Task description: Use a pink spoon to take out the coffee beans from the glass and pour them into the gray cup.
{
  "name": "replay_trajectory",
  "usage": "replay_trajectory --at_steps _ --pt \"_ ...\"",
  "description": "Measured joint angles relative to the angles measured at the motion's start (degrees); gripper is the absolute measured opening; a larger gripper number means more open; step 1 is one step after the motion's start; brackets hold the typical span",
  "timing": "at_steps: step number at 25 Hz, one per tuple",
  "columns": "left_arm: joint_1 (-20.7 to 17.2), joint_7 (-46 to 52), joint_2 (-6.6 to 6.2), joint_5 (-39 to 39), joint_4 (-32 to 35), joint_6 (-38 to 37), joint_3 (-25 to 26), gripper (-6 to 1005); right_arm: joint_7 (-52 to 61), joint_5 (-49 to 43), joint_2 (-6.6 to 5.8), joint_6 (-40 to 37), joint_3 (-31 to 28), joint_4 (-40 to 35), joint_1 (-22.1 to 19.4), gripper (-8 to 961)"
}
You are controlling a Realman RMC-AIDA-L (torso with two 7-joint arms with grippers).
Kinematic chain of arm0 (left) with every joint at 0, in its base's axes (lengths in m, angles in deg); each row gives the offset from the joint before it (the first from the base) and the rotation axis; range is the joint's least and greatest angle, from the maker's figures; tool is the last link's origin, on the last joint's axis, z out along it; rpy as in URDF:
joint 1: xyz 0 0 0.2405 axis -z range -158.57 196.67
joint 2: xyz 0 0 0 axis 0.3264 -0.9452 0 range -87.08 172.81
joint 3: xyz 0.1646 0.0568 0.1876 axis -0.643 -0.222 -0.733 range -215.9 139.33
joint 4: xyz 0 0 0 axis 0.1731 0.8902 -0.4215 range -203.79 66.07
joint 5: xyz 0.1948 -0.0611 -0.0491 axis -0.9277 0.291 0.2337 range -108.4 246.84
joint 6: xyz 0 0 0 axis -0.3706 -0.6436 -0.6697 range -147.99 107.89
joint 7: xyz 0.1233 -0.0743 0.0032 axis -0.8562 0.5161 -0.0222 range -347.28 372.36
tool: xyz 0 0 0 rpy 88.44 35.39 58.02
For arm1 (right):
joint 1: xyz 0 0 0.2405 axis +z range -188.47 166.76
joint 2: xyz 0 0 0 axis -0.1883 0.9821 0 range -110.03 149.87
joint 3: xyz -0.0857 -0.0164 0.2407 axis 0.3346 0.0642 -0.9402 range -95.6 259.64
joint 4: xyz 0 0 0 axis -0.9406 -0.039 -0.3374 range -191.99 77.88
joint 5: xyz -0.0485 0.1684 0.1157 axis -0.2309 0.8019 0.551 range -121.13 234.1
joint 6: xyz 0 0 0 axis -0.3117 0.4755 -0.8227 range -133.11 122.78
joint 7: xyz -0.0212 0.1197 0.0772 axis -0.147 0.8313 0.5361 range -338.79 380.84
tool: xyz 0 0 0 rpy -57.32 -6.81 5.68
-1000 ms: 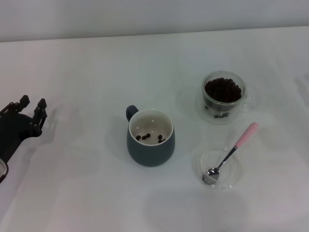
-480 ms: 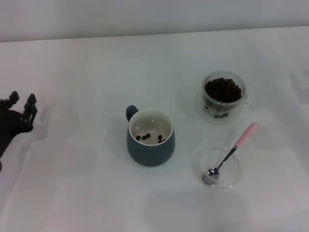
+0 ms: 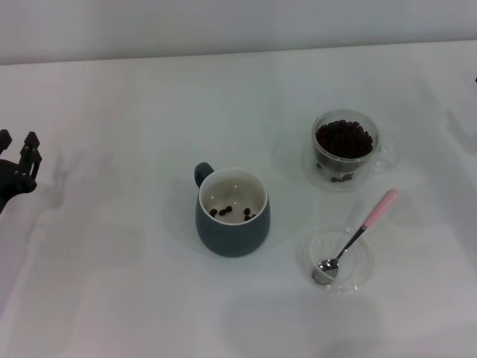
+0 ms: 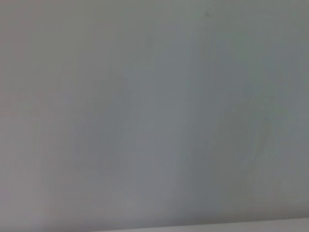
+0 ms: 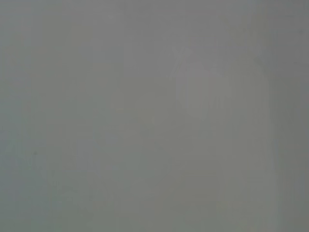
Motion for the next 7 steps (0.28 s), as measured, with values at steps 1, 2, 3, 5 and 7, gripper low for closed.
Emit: replay_trajectory --at_steps 1,2,3,5,7 --pt "0.0 0.0 -0.01 0.0 0.0 0.0 0.1 413 0.0 0.2 0.0 -0.2 -0.1 0.1 0.0 777" --pt "0.1 0.0 -0.03 0.0 0.0 0.0 0.2 413 -0.1 0.4 0.0 -0.2 -0.1 0.2 0.0 874" --pt "0.2 0.0 -0.07 0.0 0.0 -0.1 0.2 413 -0.1 0.7 0.0 -0.4 -0.1 0.2 0.0 874" --pt "0.4 0.0 -0.09 0.0 0.0 0.0 0.2 413 -0.6 1.3 -0.01 -1.0 -0.1 0.2 0.0 874" --pt "0.5 0.0 -0.09 0.0 0.0 0.0 0.3 413 -1.0 1.4 -0.01 -1.7 0.0 0.2 0.4 874"
